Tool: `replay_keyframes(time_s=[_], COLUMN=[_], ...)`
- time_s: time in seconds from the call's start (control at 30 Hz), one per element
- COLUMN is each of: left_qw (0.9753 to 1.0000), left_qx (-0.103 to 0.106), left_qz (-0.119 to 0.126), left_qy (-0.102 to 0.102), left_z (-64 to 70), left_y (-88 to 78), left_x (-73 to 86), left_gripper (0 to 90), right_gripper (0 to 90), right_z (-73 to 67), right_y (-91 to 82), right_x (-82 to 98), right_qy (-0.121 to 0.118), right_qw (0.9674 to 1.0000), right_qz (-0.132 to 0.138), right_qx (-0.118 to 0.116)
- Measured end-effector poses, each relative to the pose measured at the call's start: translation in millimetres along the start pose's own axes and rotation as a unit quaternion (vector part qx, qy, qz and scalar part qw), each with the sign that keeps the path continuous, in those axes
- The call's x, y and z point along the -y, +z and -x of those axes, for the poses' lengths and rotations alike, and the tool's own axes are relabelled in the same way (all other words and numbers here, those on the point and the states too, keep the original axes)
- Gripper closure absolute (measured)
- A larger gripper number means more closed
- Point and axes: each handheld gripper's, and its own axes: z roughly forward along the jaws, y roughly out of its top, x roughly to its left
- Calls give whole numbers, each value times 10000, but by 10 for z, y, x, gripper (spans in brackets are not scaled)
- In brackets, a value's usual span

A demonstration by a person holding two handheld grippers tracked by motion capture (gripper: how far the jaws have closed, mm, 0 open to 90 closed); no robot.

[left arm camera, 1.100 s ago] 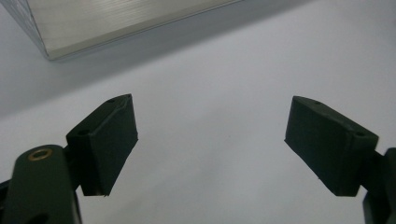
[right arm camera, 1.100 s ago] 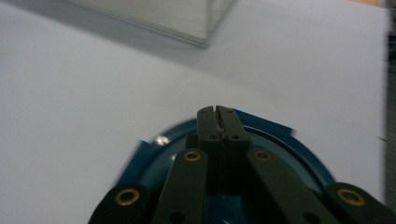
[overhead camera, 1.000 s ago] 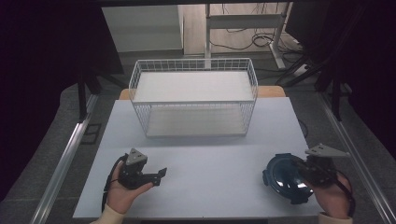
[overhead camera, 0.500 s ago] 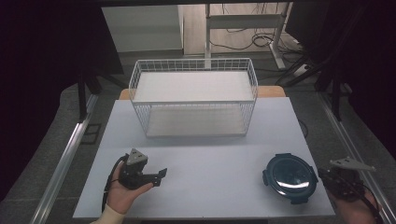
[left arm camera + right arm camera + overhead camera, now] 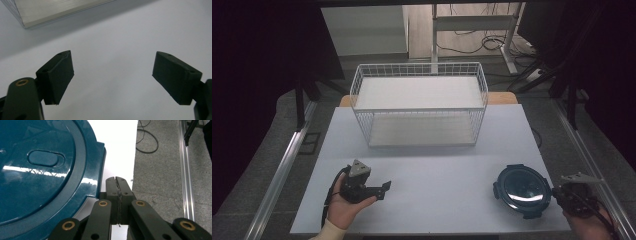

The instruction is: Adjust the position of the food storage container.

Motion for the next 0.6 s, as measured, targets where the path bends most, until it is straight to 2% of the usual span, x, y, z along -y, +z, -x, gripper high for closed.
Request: replay_keyframes(time_s=[0.17,0.2,0.27,0.5,0.6], left_qw=[10000,10000,10000,10000,10000], left_qx=[-16,-22,-25,-11,-25], left_qz=[30,44,38,-19,-26], left_qy=[-10,-14,-17,13,33], left_z=[3,0,-1,14,19], left_y=[-13,-17,-14,19,24], left_x=[-3,-4,-3,4,6], left_gripper=[168,168,169,169,169], right_gripper=[893,894,894,895,895], right_z=[-5,-12,-36,-42,-90], right_y=[25,46,62,44,32], right_x=[11,20,23,16,13], right_qy=[-22,-20,-64,9,-21], right_qw=[9999,9996,9995,9993,9989], right_qz=[-130,-255,-306,-328,-349], right_qx=[26,-128,-75,-160,-315])
